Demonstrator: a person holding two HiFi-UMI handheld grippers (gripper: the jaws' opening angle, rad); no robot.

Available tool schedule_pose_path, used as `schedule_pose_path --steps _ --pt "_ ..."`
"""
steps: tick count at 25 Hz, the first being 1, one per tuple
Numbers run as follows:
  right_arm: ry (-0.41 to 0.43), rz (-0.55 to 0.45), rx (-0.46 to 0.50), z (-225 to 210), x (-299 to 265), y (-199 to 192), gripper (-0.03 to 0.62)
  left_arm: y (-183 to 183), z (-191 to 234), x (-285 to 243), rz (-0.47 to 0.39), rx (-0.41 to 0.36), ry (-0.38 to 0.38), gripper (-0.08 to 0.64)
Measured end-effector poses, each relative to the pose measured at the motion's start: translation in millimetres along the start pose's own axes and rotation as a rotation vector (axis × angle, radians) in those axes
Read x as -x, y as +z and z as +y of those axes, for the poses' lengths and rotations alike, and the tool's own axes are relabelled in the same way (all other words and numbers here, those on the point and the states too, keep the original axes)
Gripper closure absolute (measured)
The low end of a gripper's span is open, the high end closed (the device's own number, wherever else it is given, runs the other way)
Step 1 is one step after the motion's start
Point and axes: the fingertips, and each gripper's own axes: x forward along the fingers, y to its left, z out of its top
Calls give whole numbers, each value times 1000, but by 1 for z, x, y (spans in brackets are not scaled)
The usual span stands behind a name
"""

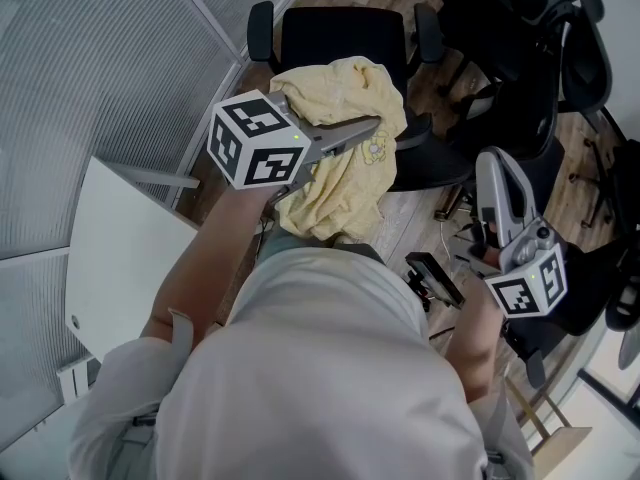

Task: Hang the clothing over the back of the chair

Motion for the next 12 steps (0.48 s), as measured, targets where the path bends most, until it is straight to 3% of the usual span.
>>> schedule_pose_path --steps 6,12 --pt "11 -8 0 1 0 3 571 18 -4 3 8 -80 60 416" --pt "39 -20 11 10 -2 4 571 -12 17 -10 105 10 67 413"
